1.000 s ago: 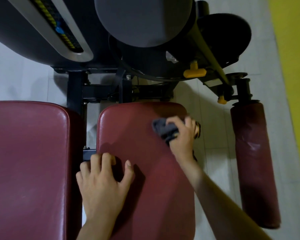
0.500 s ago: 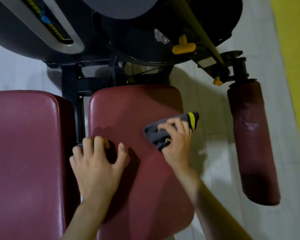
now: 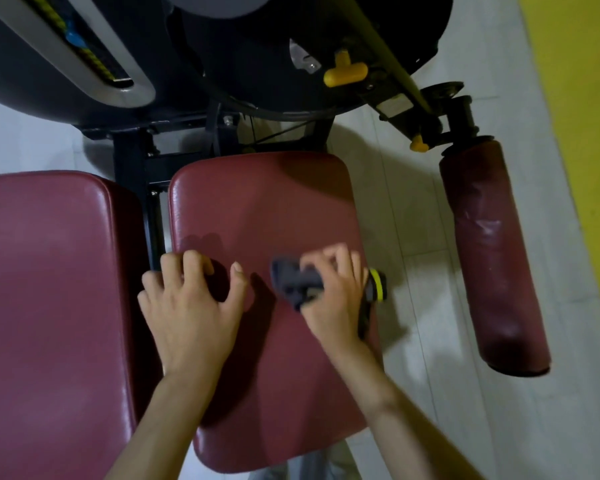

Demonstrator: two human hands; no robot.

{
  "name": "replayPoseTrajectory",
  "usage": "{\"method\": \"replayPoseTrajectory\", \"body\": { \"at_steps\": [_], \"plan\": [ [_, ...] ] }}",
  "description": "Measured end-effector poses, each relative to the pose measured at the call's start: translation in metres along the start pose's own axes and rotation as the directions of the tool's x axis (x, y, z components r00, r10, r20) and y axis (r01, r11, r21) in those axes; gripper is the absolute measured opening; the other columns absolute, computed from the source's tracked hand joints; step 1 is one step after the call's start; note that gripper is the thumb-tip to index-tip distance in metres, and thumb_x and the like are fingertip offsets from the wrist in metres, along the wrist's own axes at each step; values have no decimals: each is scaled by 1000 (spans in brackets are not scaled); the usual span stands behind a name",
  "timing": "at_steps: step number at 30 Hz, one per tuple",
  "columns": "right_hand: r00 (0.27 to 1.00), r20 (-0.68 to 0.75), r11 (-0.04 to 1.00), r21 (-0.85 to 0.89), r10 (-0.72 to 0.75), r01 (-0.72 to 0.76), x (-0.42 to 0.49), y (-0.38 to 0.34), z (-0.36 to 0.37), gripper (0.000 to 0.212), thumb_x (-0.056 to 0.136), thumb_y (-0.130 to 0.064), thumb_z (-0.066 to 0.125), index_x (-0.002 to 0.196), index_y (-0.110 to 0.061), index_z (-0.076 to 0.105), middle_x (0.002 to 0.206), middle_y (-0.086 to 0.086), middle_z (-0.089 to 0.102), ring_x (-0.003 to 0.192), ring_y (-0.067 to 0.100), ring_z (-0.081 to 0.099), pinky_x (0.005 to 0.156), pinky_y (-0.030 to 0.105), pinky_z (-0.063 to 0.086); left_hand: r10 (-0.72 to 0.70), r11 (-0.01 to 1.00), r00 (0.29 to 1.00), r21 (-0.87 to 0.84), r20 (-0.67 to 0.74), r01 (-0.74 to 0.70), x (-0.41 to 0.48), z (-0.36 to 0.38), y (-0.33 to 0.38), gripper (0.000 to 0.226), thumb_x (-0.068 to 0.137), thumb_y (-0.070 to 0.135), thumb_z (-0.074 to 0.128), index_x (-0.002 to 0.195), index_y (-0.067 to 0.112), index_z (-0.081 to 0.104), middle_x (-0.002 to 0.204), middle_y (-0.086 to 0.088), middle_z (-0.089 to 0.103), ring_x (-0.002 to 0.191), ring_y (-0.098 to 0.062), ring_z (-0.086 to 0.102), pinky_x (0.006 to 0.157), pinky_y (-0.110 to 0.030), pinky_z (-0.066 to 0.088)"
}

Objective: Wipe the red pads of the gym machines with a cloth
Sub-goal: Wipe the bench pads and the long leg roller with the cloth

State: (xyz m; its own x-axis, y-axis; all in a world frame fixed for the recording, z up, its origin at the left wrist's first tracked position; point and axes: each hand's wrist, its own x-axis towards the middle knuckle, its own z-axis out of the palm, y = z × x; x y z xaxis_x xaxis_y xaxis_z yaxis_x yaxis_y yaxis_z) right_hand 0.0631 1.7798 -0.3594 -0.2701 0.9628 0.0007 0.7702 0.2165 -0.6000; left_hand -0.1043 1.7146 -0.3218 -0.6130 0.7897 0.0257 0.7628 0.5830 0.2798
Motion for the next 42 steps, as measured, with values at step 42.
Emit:
{"method": "replayPoseTrajectory", "body": {
  "at_steps": [42],
  "plan": [
    [981, 41, 981, 29, 191, -192, -199, 91, -28, 44, 56, 9, 60, 86, -23, 59, 96, -11, 45, 89, 17, 40, 69, 33, 35, 283, 959, 958, -27, 39, -282, -14, 0, -31, 32, 98, 35, 40, 115, 12, 55, 121, -16, 52, 99, -38, 49, 89, -45, 34]
  ]
}}
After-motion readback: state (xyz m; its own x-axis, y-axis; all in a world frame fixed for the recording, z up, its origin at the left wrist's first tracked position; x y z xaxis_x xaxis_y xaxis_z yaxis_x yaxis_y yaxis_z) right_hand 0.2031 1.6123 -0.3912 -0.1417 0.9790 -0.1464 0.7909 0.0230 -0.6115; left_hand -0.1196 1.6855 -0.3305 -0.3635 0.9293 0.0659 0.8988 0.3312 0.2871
